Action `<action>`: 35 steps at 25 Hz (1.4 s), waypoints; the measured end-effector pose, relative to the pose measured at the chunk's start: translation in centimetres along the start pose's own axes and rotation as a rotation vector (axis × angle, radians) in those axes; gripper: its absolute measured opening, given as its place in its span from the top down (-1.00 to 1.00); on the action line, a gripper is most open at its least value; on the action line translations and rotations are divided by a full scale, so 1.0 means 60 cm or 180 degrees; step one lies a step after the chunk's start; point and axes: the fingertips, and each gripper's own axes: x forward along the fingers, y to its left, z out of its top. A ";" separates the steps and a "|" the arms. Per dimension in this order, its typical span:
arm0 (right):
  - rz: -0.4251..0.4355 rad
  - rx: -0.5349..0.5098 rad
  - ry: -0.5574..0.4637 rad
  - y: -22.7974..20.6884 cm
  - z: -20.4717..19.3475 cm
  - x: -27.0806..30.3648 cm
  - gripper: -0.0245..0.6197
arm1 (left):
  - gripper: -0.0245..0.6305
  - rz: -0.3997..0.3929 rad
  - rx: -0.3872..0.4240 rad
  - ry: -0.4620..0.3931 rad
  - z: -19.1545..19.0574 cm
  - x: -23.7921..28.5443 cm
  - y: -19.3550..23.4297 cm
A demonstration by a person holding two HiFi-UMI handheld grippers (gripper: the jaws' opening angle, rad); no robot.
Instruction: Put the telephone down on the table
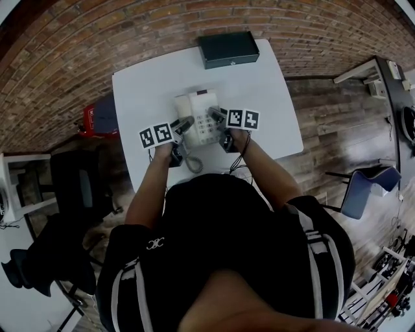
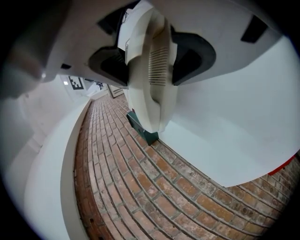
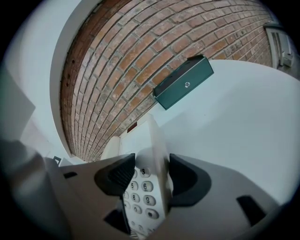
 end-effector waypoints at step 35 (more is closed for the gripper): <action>-0.0281 -0.1158 -0.0852 0.031 0.087 -0.059 0.77 | 0.44 0.0689 0.0877 -0.0791 0.080 -0.079 -0.021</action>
